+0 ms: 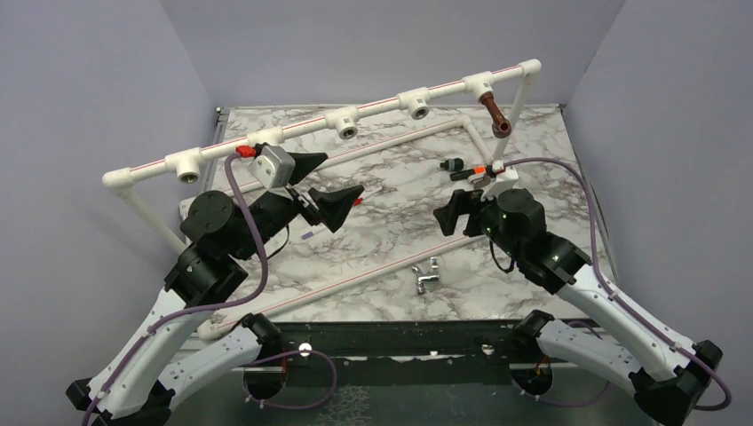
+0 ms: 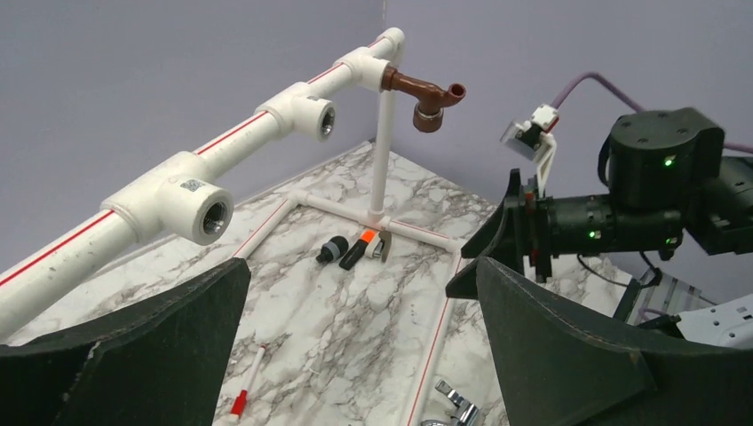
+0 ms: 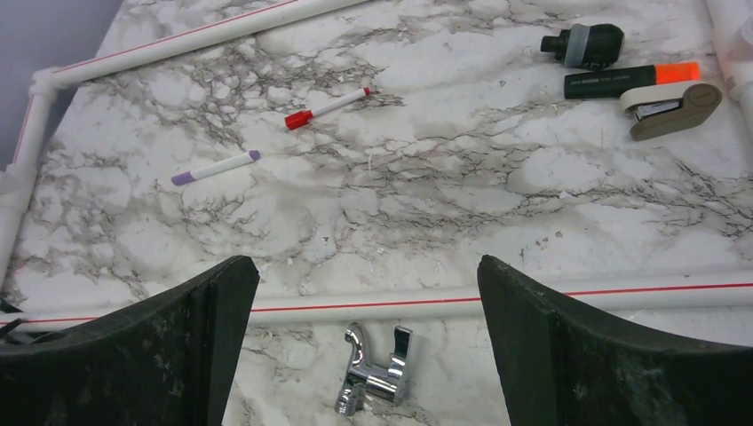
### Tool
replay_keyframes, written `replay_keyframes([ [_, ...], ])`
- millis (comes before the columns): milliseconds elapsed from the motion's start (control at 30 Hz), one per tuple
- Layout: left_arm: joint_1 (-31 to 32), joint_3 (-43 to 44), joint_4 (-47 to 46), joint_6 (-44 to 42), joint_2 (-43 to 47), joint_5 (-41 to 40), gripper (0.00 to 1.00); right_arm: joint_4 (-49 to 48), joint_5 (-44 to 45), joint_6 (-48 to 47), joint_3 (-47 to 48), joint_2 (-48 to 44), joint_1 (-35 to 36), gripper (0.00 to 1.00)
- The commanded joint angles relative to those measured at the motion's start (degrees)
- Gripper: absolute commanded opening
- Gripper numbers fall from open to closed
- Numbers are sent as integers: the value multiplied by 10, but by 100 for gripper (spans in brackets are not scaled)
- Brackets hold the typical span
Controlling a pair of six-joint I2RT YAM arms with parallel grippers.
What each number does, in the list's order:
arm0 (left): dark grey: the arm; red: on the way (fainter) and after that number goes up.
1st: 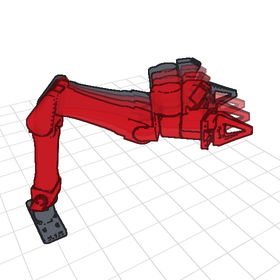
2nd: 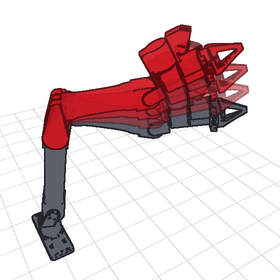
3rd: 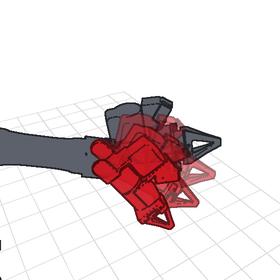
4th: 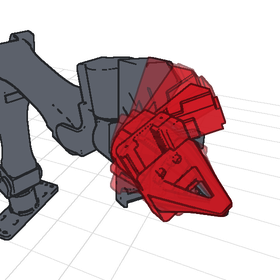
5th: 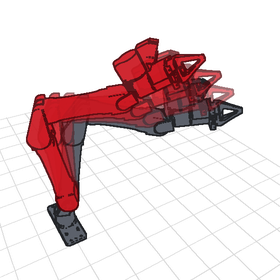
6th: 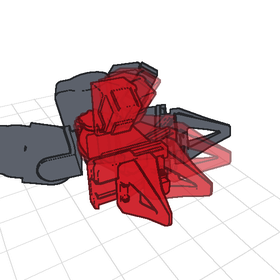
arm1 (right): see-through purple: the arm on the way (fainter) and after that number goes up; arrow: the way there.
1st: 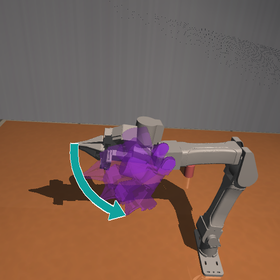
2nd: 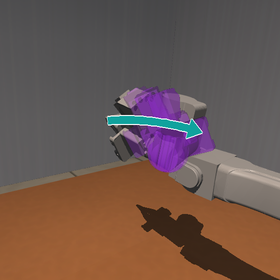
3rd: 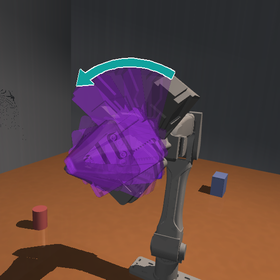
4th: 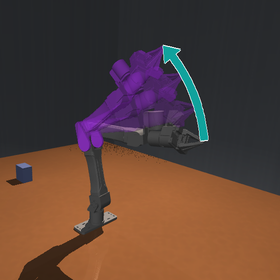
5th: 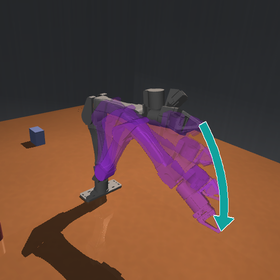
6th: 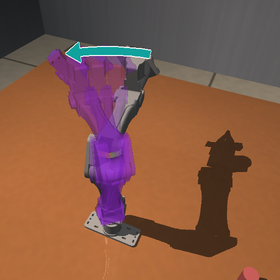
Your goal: Install the water faucets
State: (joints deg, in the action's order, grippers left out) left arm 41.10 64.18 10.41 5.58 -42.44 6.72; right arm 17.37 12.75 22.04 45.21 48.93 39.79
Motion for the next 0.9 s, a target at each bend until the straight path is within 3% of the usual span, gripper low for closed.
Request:
replay_keyframes([
  [0, 2, -23, -15, -11, 4, 5, 99, 113, 23, -1, 47, -14, 5, 100],
  [233, 3, -57, -28, -6, 6, 50, 99, 188, -4, 4, 63, -12, 6, 93],
  [600, 2, -131, -36, 40, 30, 47, 99, 211, -48, 53, 20, 18, 6, 80],
  [867, 3, -187, -48, 52, 36, 48, 99, 177, -70, 96, -32, 70, 6, 68],
])
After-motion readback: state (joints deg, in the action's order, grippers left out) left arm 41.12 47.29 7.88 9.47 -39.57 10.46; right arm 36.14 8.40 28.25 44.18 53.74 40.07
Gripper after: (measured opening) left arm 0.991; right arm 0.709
